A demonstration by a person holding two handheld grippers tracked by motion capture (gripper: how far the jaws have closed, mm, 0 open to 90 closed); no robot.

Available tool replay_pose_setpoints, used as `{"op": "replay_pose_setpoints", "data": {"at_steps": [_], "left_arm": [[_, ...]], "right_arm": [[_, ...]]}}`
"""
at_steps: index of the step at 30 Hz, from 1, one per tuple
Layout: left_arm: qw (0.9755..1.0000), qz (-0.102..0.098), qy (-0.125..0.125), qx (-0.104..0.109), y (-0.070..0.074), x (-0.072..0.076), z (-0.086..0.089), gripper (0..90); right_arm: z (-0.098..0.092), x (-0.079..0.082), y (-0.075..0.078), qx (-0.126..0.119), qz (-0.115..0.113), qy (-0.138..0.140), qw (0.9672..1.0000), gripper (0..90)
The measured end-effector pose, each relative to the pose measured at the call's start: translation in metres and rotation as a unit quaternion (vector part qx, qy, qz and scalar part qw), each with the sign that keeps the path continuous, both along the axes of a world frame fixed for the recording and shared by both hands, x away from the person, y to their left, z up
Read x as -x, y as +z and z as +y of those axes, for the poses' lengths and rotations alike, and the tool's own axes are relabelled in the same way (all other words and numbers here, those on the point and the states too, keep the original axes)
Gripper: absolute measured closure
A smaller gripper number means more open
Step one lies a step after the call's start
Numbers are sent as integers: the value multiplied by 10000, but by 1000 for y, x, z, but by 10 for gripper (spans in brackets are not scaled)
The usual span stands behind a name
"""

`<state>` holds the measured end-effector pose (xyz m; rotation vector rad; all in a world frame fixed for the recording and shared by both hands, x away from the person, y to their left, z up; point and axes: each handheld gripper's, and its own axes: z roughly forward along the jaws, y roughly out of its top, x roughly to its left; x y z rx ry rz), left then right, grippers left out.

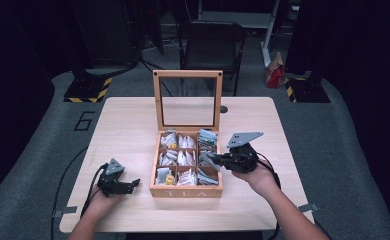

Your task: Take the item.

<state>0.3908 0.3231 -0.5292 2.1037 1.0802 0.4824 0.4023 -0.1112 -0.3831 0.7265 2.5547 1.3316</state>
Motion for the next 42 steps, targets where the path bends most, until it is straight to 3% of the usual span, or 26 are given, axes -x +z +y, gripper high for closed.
{"op": "replay_pose_setpoints", "data": {"at_steps": [22, 42], "left_arm": [[10000, -58, -32, -51, 0, -1, 1, 150], [10000, -35, -10, -17, 0, 0, 0, 151]], "right_arm": [[-30, -9, 11, 53, -156, -428, 9989, 896], [-63, -19, 11, 86, -214, -928, 9954, 896]]}}
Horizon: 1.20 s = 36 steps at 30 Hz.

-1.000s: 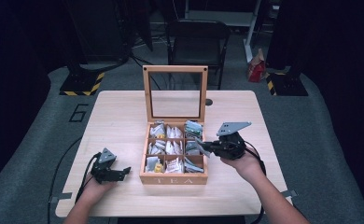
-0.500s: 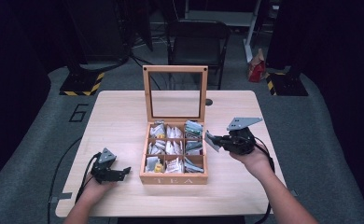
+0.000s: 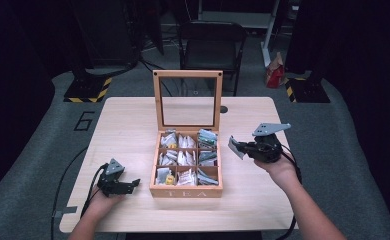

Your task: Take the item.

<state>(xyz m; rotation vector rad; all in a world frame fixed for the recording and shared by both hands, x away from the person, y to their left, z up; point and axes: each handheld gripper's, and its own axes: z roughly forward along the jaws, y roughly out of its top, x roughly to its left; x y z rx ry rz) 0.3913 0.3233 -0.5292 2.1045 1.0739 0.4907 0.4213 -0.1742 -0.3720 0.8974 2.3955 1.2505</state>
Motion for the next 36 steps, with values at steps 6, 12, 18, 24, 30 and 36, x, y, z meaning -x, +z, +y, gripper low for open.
{"op": "replay_pose_setpoints", "data": {"at_steps": [6, 12, 18, 24, 30, 36], "left_arm": [[10000, -14, -18, -33, 0, 0, 0, 151], [10000, -24, -18, -31, 0, 0, 0, 150], [10000, -13, -17, -32, 0, 0, 0, 150], [10000, -10, -6, -21, 0, 0, 0, 150], [10000, -3, -8, -12, 0, 0, 0, 151], [10000, -6, -17, -22, 0, 0, 0, 151]], "right_arm": [[-10, -2, -1, 18, -2, -136, 9999, 896], [-20, -5, -5, 13, -4, -309, 9995, 896], [-27, -7, -9, 38, 15, -445, 9990, 896], [-33, -11, -15, 90, 15, -546, 9985, 896], [-38, -12, -20, 110, 20, -646, 9978, 895], [-42, -14, -25, 164, 17, -719, 9973, 895]]}}
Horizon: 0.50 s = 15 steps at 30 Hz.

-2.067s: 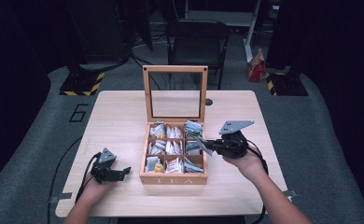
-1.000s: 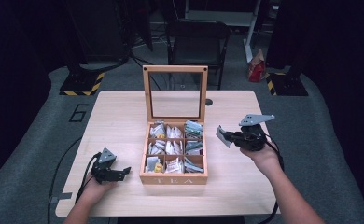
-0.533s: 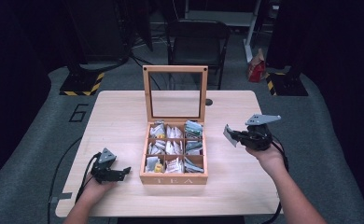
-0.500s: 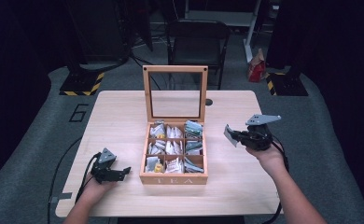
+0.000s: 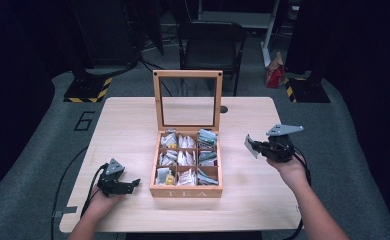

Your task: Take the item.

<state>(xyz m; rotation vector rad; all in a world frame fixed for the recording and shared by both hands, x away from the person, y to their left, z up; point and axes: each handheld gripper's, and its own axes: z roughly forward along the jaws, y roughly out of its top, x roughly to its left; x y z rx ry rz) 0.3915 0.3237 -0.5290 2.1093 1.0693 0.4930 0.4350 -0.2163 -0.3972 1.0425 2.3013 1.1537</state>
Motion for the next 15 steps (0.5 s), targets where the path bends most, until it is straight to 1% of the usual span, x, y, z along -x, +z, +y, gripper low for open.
{"op": "replay_pose_setpoints", "data": {"at_steps": [2, 4, 5, 8, 10, 11, 12, 15], "left_arm": [[10000, -5, 20, 22, 0, 0, 0, 150], [10000, -7, 3, -5, 0, 0, 0, 150], [10000, 6, 34, 45, 0, 0, -1, 150], [10000, -9, -4, -11, 0, 0, 0, 150], [10000, 7, 18, 20, 0, 0, 0, 151], [10000, -6, 11, 0, 0, 0, 0, 151], [10000, 17, 33, 44, 0, 0, -1, 151], [10000, 8, 22, 28, 0, 0, 0, 151]], "right_arm": [[-1, 0, -2, 0, 16, -36, 10000, 895], [-2, 0, -4, 21, 19, -46, 10000, 895], [-3, -1, -4, 30, 8, -48, 10000, 895], [-4, 0, -6, 48, 50, -74, 9999, 895], [-4, 0, -8, 30, 32, -100, 9999, 895], [-5, 0, -8, 71, 14, -115, 9999, 895], [-5, -1, -9, 51, 25, -105, 9999, 894], [-6, -1, -12, 101, 33, -129, 9999, 894]]}}
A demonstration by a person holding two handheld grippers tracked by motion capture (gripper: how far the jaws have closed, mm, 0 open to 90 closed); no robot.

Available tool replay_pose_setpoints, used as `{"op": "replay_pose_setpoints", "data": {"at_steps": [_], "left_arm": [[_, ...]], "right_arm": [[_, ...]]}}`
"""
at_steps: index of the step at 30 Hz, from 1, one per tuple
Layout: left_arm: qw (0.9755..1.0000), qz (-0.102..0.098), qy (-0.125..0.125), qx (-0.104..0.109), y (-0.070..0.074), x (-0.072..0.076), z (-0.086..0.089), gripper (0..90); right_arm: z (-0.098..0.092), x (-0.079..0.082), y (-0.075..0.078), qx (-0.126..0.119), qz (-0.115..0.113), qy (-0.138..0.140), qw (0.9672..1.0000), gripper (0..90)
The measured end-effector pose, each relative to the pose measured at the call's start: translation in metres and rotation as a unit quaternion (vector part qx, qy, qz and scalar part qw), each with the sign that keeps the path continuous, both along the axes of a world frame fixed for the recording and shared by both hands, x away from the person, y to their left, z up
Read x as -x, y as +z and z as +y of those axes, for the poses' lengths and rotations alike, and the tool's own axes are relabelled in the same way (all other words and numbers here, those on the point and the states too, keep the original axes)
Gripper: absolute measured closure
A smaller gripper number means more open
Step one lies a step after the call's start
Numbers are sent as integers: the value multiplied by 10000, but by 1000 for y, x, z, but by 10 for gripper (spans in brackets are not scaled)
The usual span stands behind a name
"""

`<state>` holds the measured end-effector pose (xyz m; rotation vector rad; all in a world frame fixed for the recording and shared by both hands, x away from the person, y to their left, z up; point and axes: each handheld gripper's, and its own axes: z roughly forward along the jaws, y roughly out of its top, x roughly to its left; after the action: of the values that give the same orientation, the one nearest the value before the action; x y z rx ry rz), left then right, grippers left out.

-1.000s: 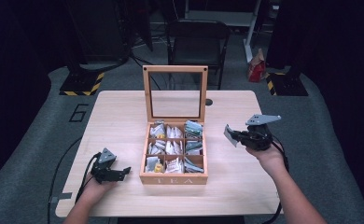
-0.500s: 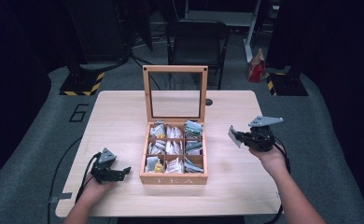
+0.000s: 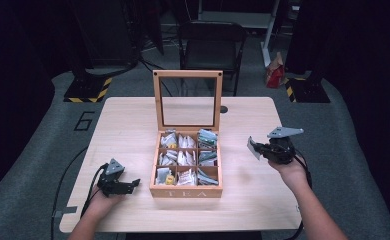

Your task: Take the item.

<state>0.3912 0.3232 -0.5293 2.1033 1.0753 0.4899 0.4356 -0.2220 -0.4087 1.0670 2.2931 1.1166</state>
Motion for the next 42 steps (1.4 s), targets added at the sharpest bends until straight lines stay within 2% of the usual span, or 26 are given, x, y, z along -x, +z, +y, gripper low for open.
{"op": "replay_pose_setpoints", "data": {"at_steps": [11, 34, 35, 42], "left_arm": [[10000, 6, -1, -1, 0, 0, 0, 151], [10000, 8, 12, 17, 0, 0, 0, 151], [10000, -17, -19, -35, 0, 0, 0, 151], [10000, -7, 15, 17, 0, 0, 0, 151]], "right_arm": [[-2, 0, -15, 126, 77, -87, 9999, 894], [-3, 5, -45, 97, 205, -241, 9995, 894], [-3, 5, -46, 126, 171, -248, 9995, 894], [-1, 7, -57, 120, 227, -345, 9991, 894]]}}
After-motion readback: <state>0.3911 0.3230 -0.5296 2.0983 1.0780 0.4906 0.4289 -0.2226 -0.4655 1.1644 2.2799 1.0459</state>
